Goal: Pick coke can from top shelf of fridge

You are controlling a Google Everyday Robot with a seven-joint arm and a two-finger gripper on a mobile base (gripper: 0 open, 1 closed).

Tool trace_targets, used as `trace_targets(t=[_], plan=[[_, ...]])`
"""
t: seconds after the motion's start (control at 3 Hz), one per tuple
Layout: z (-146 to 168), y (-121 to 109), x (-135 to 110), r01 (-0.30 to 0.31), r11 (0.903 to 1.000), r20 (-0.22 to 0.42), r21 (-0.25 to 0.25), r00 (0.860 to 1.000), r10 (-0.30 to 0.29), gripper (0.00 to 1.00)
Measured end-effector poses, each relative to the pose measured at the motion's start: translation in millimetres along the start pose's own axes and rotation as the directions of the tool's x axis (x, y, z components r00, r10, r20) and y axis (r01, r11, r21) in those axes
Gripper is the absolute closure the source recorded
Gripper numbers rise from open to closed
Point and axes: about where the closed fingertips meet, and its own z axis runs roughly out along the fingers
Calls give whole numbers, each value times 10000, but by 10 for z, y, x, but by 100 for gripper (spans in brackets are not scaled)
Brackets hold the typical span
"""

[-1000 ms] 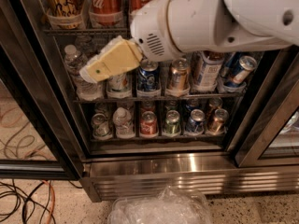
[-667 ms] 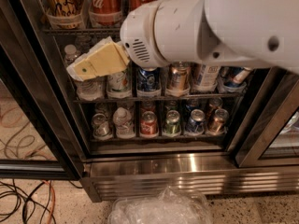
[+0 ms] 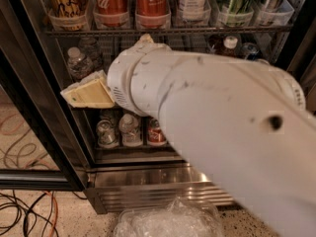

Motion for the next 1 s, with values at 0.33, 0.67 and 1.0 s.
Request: trace_targets(t=[0.33,0.67,1.0], plan=[[-121,-222,-139,-715,9921,735,1028,9952,641,0],[-136,-200,-223,-632,9920,899,1091,9945,534,0],[-168,-361,-261,-876,9831,1423,1607,9877,647,0]])
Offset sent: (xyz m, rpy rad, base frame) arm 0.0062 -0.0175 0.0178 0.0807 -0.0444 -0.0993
